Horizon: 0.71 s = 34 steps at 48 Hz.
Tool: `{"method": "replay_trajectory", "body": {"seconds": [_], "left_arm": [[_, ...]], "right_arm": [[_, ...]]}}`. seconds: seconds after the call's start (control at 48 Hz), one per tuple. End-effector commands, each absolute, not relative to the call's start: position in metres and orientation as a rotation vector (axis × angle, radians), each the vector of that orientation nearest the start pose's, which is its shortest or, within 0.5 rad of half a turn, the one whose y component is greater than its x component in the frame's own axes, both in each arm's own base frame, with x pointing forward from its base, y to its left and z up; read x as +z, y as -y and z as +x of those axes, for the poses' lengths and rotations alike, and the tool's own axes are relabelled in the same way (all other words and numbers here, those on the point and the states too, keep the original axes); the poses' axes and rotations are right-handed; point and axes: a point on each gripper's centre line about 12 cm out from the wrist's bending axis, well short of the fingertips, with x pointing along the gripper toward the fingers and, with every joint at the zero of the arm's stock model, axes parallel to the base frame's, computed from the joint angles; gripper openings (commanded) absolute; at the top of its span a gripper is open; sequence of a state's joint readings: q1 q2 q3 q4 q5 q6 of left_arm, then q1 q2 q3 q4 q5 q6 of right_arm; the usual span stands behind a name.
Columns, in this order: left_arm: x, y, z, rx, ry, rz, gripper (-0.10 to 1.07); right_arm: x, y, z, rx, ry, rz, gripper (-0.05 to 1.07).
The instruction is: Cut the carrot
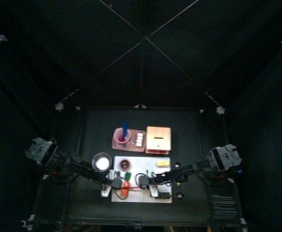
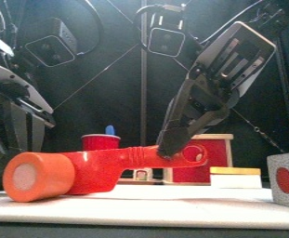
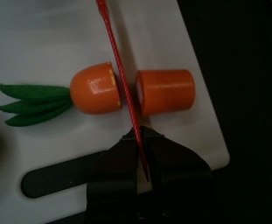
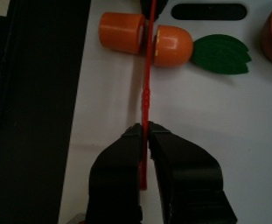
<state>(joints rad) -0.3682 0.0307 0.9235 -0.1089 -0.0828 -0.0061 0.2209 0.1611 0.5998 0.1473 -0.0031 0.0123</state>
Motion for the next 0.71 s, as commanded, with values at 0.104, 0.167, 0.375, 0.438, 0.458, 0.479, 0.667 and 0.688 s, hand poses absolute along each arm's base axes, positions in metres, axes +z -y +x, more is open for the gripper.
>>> {"method": "replay_trajectory", "body": {"seconds": [0.104,0.167,0.375,0.438,0.458,0.479,0.667,0.688], "left_arm": [[0.094,0.115,0.301,-0.291,-0.865,0.062,0.39],[0.095,0.115,0.302,-0.291,-0.865,0.062,0.39],[0.099,0.116,0.303,-0.294,-0.853,0.06,0.39],[0.103,0.117,0.304,-0.296,-0.839,0.059,0.39],[0.106,0.117,0.305,-0.297,-0.83,0.057,0.39],[0.107,0.117,0.305,-0.298,-0.827,0.056,0.39],[0.127,0.119,0.304,-0.311,-0.789,0.052,0.39],[0.13,0.119,0.304,-0.311,-0.781,0.051,0.39]], "right_arm": [[0.142,-0.09,0.407,0.153,-0.721,0.067,0.42],[0.142,-0.09,0.407,0.153,-0.721,0.067,0.42],[0.143,-0.09,0.408,0.154,-0.717,0.068,0.42],[0.147,-0.09,0.408,0.155,-0.709,0.067,0.42],[0.149,-0.09,0.409,0.156,-0.704,0.068,0.42],[0.15,-0.091,0.408,0.158,-0.704,0.068,0.42],[0.166,-0.091,0.406,0.172,-0.695,0.047,0.42],[0.167,-0.091,0.406,0.174,-0.696,0.042,0.42]]}}
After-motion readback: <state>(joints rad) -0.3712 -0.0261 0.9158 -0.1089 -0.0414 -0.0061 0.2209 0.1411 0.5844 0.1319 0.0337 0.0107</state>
